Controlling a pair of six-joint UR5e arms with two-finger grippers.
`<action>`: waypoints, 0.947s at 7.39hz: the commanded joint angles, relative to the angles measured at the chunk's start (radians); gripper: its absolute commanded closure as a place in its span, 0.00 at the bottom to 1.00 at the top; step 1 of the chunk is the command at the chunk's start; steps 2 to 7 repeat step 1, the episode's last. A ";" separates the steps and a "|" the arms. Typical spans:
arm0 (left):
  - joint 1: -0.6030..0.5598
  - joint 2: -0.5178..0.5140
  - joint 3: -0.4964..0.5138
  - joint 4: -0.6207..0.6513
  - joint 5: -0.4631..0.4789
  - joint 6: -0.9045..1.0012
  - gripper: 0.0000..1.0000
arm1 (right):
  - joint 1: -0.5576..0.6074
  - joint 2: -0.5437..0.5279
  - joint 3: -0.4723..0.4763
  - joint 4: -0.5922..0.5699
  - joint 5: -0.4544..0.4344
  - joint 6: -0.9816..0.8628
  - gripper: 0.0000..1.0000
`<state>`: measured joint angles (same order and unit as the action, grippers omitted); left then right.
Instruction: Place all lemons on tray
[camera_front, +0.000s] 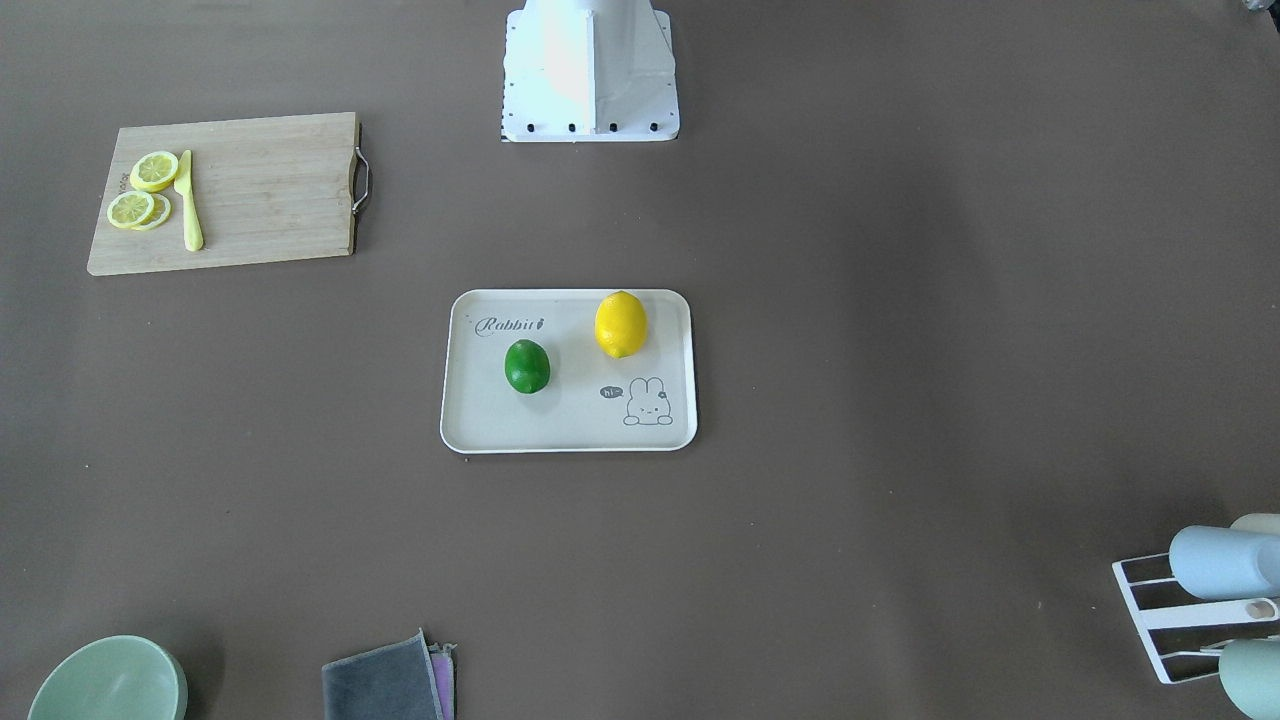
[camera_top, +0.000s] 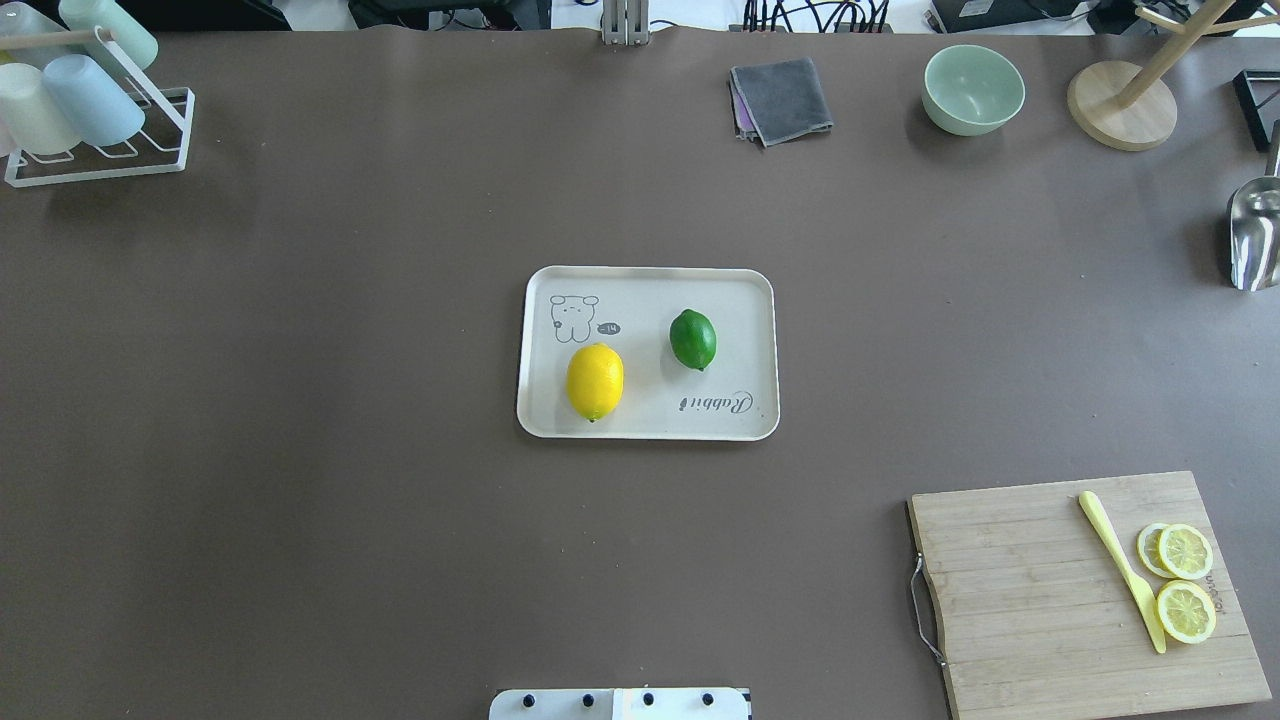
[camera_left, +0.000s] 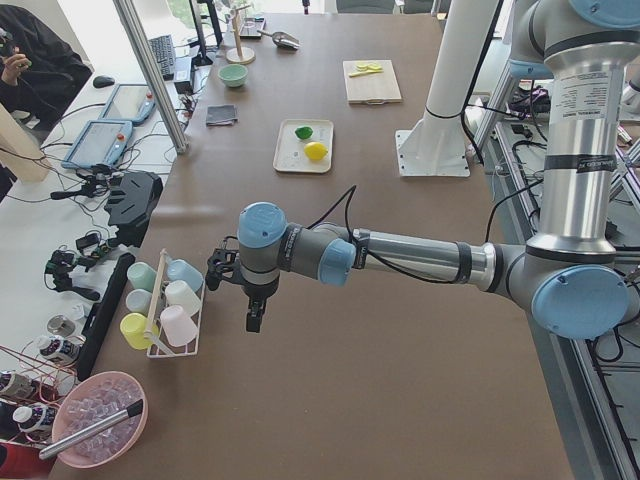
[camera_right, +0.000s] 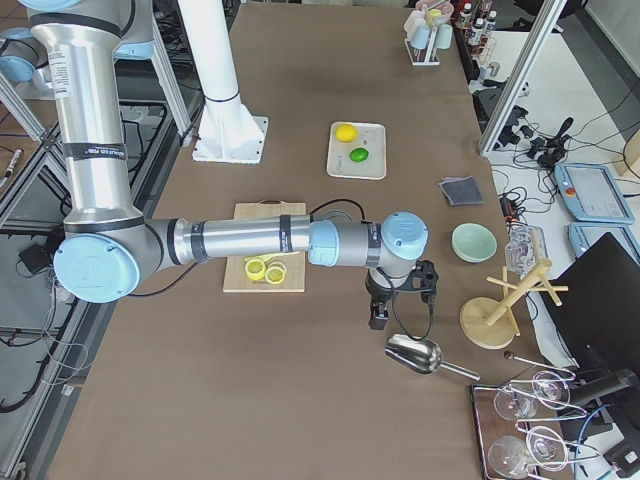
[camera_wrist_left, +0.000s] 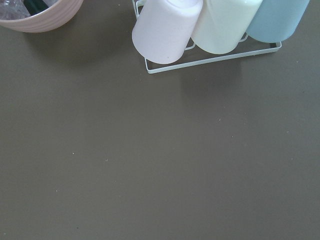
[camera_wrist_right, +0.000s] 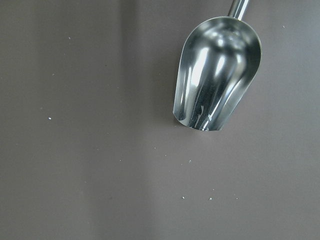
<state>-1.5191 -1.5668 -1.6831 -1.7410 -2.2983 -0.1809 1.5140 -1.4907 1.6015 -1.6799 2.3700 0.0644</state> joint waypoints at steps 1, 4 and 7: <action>-0.004 0.001 -0.003 0.000 0.000 0.001 0.02 | 0.000 -0.002 0.000 0.000 0.000 0.000 0.00; -0.004 0.001 -0.003 0.000 0.000 0.001 0.02 | 0.000 -0.002 0.000 0.000 0.000 0.000 0.00; -0.004 0.001 -0.003 0.000 0.000 0.001 0.02 | 0.000 -0.002 0.000 0.000 0.000 0.000 0.00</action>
